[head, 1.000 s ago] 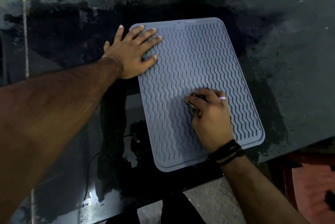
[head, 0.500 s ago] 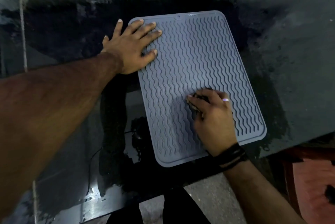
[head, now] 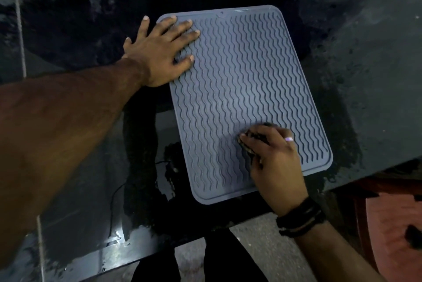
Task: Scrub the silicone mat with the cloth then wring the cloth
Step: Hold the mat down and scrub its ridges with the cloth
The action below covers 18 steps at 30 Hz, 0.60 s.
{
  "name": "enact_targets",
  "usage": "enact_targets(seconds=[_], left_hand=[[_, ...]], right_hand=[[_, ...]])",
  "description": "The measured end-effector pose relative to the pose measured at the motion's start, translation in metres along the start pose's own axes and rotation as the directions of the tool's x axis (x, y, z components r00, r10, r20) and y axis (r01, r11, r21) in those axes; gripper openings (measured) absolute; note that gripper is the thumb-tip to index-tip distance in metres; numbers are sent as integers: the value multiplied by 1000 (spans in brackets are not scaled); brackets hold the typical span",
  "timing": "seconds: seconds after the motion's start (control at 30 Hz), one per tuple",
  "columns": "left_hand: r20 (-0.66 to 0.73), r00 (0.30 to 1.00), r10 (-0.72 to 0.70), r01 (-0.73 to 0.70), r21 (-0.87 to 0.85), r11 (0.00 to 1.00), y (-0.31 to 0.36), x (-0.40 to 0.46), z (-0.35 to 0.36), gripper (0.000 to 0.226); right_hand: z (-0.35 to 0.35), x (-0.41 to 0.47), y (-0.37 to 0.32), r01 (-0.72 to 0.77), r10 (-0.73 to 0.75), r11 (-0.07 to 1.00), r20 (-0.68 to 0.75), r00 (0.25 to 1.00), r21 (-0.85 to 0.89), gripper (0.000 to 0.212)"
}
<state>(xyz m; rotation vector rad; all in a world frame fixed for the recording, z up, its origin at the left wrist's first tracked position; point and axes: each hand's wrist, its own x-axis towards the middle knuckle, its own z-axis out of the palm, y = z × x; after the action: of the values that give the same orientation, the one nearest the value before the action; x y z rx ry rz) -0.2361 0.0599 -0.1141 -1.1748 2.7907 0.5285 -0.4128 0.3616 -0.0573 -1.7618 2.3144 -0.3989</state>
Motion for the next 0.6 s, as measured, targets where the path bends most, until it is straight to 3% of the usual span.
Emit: enact_targets(seconds=[0.33, 0.6], left_hand=[[-6, 1000, -3, 3, 12, 1000, 0, 0, 1, 78], [-15, 1000, -12, 13, 20, 1000, 2, -1, 0, 80]], right_hand=[[1, 7, -6, -45, 45, 999, -7, 999, 7, 31], [-4, -41, 8, 5, -5, 1000, 1, 1000, -1, 42]])
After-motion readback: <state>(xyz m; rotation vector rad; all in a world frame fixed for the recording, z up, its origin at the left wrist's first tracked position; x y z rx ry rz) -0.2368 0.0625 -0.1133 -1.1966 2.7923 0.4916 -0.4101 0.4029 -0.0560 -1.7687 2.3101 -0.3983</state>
